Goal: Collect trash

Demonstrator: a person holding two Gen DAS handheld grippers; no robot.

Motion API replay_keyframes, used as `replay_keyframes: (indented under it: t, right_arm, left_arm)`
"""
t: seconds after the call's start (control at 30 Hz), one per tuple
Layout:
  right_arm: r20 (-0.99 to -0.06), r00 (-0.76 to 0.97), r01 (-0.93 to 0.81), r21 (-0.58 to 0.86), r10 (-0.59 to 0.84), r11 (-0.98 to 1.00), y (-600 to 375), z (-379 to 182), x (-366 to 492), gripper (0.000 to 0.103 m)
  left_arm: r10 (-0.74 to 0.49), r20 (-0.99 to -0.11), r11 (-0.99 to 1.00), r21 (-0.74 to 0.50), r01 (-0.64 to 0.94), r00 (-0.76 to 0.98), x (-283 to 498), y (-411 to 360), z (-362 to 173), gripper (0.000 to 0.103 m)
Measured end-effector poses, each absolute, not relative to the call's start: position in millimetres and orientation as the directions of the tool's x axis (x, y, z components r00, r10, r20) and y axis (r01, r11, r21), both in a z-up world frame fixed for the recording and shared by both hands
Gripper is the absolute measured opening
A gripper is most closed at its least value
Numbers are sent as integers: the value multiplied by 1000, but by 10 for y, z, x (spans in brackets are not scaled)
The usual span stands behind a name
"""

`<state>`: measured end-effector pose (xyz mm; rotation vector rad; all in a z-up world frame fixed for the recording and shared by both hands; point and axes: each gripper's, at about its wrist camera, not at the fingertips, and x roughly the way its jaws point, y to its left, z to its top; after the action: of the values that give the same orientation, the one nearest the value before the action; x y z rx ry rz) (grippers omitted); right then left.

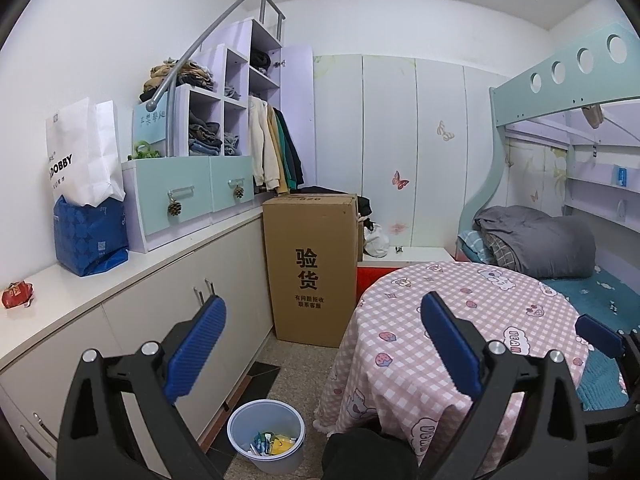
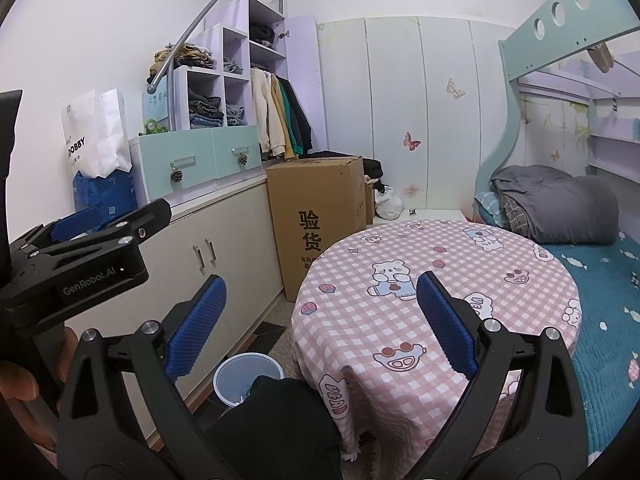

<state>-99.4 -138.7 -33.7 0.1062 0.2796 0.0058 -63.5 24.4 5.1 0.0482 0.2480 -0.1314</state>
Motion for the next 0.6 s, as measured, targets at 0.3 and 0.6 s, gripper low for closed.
replay_keyframes:
  t: [0.3,0.6]
  right_arm:
    - [-277,961,8,105,21,994,-1378,-338,-1001,94]
    - [-279,960,3,97,25,995,-1384,-347,-1008,94]
  left_arm:
    - [-121,-246,991,30,132,962,-642,278,63,96]
    - [-119,-246,991,32,131,962,-648,282,63,96]
